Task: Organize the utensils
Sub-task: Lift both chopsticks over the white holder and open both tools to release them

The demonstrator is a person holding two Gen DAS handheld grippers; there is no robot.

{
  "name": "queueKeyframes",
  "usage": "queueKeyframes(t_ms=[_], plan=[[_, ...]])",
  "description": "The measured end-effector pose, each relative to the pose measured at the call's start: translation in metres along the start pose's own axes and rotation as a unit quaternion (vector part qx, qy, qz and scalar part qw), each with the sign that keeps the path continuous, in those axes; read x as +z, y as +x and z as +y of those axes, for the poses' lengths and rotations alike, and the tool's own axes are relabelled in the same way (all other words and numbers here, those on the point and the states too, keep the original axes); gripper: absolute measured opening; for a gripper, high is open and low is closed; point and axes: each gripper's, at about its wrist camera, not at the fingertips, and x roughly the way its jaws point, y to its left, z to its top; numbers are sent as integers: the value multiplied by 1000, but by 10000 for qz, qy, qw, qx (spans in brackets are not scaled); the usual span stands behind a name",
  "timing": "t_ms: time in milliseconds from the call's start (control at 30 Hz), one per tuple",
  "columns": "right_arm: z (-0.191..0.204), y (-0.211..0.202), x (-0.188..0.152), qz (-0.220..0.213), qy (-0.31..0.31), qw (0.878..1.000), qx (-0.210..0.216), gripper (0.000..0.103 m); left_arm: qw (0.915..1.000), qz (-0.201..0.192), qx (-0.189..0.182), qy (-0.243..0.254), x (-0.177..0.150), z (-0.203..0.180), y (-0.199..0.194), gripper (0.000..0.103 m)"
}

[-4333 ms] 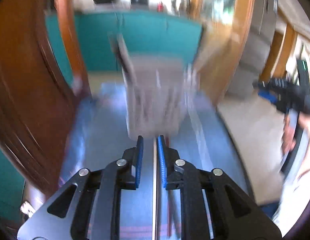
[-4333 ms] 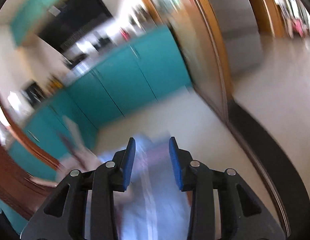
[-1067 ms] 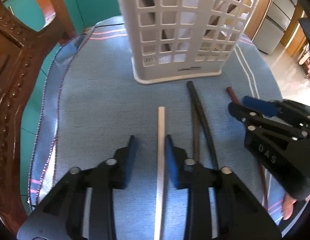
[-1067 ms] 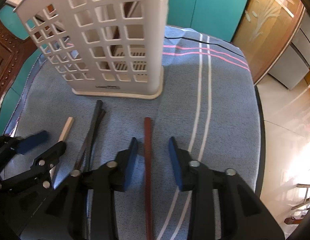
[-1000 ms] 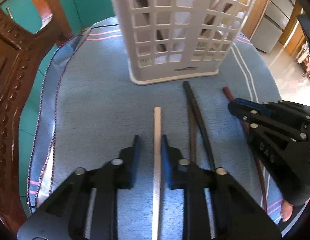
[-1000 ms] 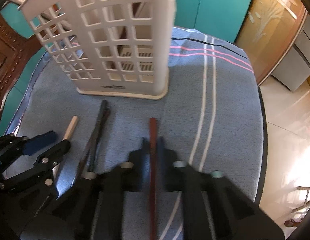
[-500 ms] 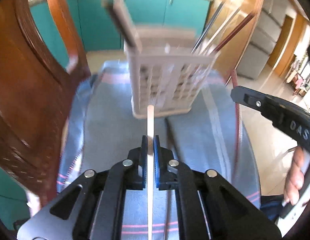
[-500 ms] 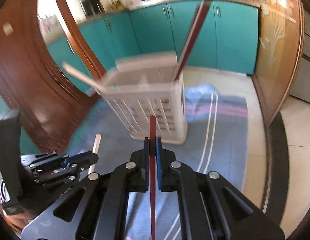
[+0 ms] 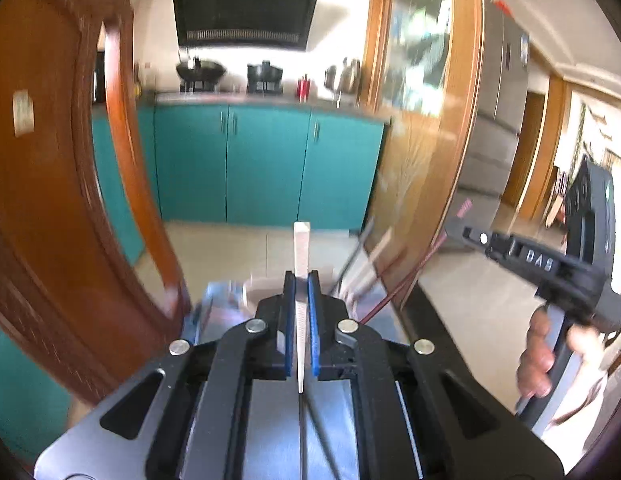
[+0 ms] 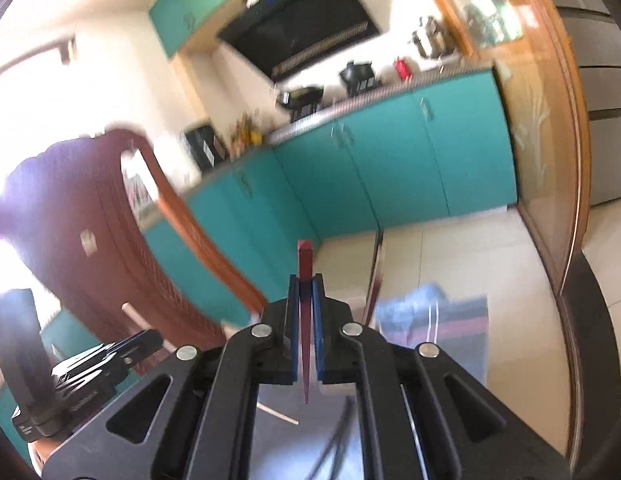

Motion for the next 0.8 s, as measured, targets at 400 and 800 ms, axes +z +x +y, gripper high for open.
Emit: queueKeyframes(t_ms=[400,800], plan=[[-13,52,-12,-601,-290,9939,-878,7,9953,-756,593,-122,44,3,40,7],[-30,56,-41,-233,-265,9947,-966,19,9972,56,682,-295,-15,22,91,7]])
